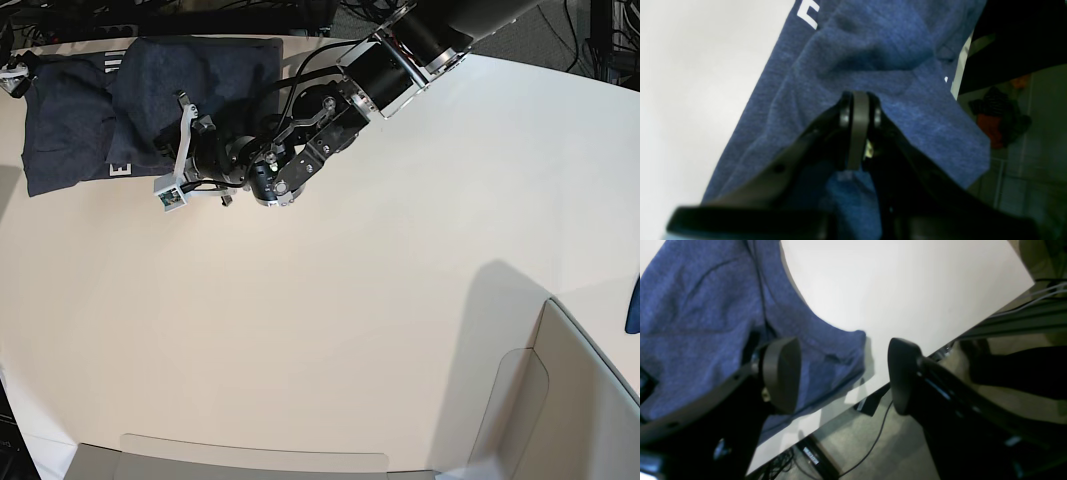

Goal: Layout the t-shirt on the table in an organized manner, then fold the t-shirt properly
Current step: 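Press and smooth the folded layer with the left gripper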

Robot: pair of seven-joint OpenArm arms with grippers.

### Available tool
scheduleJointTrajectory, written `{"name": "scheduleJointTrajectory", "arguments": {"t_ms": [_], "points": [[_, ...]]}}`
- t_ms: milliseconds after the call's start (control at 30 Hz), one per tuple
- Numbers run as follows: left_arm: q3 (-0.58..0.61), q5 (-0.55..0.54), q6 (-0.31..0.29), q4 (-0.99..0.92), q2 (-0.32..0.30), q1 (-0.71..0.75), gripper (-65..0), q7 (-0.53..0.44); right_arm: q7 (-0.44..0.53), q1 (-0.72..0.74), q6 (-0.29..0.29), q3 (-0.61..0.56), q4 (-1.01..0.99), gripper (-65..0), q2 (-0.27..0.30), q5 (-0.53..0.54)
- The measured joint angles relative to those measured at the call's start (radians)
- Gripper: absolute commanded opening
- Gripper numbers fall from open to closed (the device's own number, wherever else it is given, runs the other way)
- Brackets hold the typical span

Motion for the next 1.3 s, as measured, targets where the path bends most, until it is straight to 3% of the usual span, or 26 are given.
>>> {"name": "scheduleJointTrajectory", "arguments": {"t_ms": [300,567,733,1000,1300], "points": [[0.088,-0.001,0.004,-0.055,-0.002,0.014,-65.0,-0.249,0.000,-0.001,0.000,0.000,0.000,-24.5,-0.003,0.000],[0.087,-0.003,0.005,-0.055,-0.001,0.095,-65.0,-0.632,0.000,-0.001,0.000,0.000,0.000,-24.5,-0.003,0.000],[0.098,-0.001,0.007,-0.061,-0.002,0.123,-65.0,-0.653,0.000,-0.001,0.000,0.000,0.000,-24.5,-0.003,0.000],[0.257,0.007,0.005,-0.254,-0.002,0.088,-65.0,-0.657,0.000,-0.001,0.000,0.000,0.001,-24.5,-0.024,0.000],[0.257,-0.009,0.257,-0.269,-0.002,0.039,-65.0,-0.819,0.001,-0.003,0.000,0.000,0.001,-24.5,-0.036,0.000]]}}
